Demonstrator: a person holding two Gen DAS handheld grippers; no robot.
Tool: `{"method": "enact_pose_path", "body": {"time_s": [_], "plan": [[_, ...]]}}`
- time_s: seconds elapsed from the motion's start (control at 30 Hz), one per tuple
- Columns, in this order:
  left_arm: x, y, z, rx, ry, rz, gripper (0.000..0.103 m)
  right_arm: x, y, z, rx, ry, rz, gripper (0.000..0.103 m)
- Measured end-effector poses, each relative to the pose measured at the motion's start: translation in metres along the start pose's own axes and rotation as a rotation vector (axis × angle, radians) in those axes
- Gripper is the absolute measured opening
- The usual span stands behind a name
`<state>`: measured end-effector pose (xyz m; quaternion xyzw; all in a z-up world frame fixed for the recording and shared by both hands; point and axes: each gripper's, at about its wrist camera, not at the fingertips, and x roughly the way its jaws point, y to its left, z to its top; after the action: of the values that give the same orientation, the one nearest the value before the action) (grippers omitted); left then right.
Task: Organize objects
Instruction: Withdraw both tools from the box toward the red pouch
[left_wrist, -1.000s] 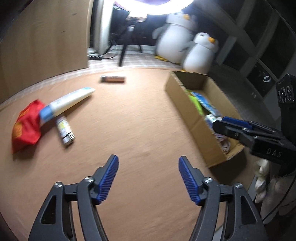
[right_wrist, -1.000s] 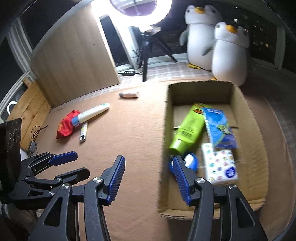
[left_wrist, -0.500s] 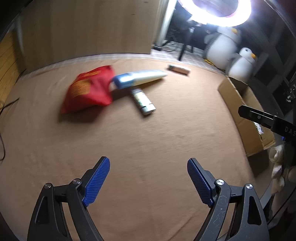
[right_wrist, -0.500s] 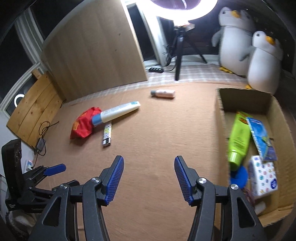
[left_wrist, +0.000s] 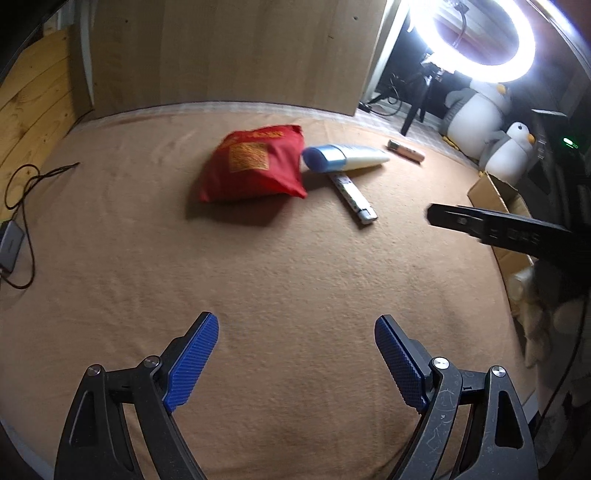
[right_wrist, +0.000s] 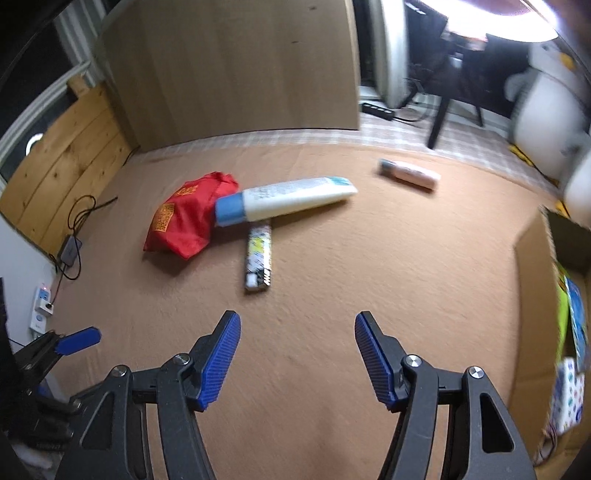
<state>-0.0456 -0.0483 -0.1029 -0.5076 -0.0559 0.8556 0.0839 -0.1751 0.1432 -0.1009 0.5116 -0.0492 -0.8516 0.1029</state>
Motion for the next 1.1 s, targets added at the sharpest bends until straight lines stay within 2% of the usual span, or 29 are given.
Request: {"method": "enact_pose_path", "body": {"time_s": [0.17, 0.43, 0.9, 1.1], "plan": [[-0.010, 0.012, 0.000, -0.011, -0.020, 0.018, 0.089, 0.029, 0.020, 0.024, -0.046, 0.016, -0.021, 0.061], [-0.018, 0.037, -0.004, -0.053, -0.022, 0.031, 0.089, 0.071, 0.031, 0.050, -0.033, 0.054, -0.030, 0.061], [-0.009, 0.062, -0.007, -0.098, -0.005, 0.007, 0.089, 0.099, 0.037, 0.058, -0.054, 0.085, -0.074, 0.059], [-0.006, 0.065, -0.008, -0.110, -0.005, 0.004, 0.089, 0.104, 0.037, 0.056, -0.065, 0.095, -0.084, 0.049]]}}
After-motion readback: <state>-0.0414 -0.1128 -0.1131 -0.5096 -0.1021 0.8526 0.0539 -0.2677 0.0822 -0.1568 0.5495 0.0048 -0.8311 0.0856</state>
